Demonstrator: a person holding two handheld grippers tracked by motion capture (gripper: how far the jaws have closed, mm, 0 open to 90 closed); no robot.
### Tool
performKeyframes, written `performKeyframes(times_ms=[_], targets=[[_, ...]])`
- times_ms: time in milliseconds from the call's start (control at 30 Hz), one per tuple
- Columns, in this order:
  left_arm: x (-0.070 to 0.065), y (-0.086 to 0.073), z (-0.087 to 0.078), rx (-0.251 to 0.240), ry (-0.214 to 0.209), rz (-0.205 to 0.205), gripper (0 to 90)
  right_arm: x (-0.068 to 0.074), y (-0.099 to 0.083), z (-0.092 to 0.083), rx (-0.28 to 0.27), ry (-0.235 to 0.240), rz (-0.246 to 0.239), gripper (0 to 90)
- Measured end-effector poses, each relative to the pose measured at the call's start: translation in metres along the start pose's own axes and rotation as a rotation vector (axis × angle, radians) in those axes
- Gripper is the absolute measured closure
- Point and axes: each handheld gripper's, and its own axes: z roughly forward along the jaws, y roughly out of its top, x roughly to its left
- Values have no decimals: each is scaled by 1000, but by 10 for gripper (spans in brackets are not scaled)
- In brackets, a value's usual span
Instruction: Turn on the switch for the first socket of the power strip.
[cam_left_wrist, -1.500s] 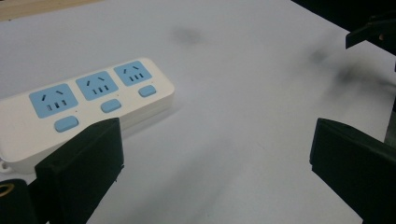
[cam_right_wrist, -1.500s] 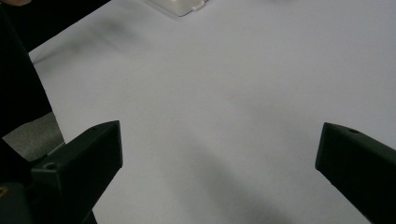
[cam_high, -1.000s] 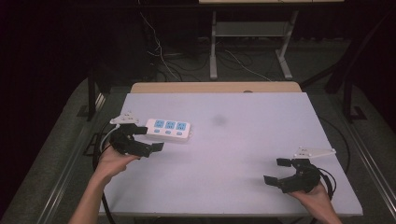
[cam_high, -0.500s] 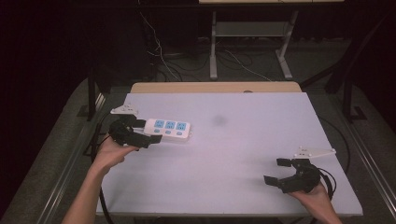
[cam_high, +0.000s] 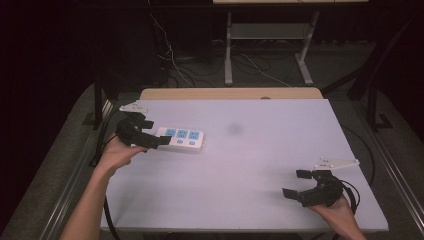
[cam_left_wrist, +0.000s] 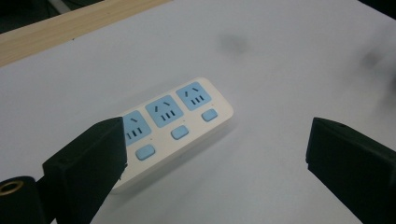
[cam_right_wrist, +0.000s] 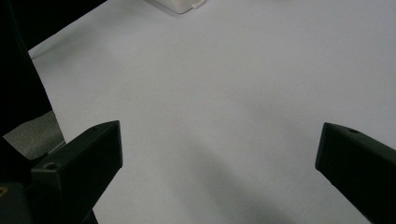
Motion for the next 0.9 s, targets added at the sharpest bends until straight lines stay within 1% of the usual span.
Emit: performKeyframes(times_ms=[267,433,600,700,800,833,867,900], targets=[[10,7,4,29,19,1,44,0,0,0,3,1,3,3],[18,9,10,37,30,-16,60,-1,0,0,2,0,3,3],[24,12,17,75,29,-15,80,-1,0,0,2,-1,5,3],[26,14,19,86,31,-12,120,-1,0,1,7,-2,5,3],[28,15,20,112,18,-7,162,-1,0,1,9,-1,4,3],[29,15,21,116,21,-9,208,-1,0,2,11,-1,6,3],[31,14,21,117,22,-7,208,-1,0,2,11,-1,6,3],[32,14,21,113,22,-12,241,-1,0,2,11,-1,6,3]])
